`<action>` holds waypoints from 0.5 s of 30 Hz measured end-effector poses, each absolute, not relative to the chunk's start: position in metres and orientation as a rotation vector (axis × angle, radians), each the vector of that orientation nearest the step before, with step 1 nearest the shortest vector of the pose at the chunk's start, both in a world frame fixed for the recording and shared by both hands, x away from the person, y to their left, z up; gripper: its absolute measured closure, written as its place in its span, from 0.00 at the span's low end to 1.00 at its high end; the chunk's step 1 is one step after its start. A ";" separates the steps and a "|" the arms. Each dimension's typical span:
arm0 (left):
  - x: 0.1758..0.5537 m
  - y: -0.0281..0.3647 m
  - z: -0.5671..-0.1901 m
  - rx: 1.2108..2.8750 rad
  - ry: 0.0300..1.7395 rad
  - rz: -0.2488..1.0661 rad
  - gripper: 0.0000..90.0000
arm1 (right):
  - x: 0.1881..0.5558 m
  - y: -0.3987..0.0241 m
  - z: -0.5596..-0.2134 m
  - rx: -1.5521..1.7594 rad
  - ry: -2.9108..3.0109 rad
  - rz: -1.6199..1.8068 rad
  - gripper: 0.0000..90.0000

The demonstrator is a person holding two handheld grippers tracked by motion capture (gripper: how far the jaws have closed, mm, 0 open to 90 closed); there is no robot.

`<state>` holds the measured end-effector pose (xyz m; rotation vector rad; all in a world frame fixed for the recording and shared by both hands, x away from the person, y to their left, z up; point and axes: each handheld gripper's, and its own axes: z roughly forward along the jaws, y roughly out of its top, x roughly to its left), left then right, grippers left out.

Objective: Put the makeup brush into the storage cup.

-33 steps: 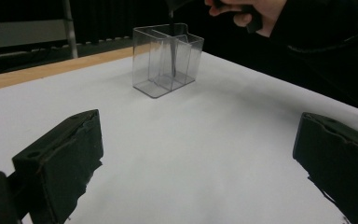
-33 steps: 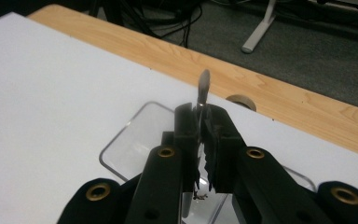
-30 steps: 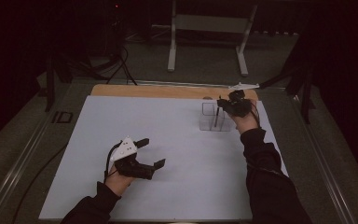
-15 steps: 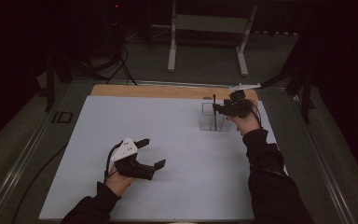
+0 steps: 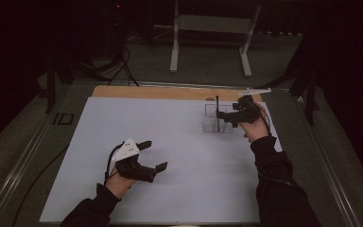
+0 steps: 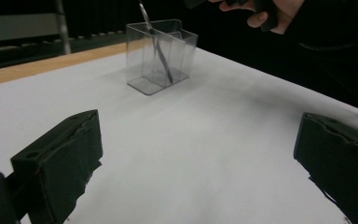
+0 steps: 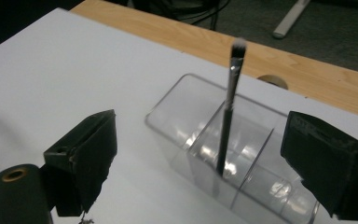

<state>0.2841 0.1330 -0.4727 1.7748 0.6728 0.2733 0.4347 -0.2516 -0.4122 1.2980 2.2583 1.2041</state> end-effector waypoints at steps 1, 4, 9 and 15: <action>0.286 0.135 -0.470 1.784 0.672 0.245 0.03 | 0.432 -0.253 -0.412 1.297 2.265 1.220 0.12; 0.287 0.138 -0.467 1.800 0.655 0.219 0.03 | 0.425 -0.255 -0.411 1.296 2.270 1.232 0.12; 0.286 0.143 -0.463 1.854 0.628 0.180 0.02 | 0.414 -0.259 -0.414 1.252 2.288 1.259 0.15; 0.284 0.153 -0.463 1.917 0.629 0.185 0.02 | 0.398 -0.260 -0.423 1.186 2.305 1.276 0.15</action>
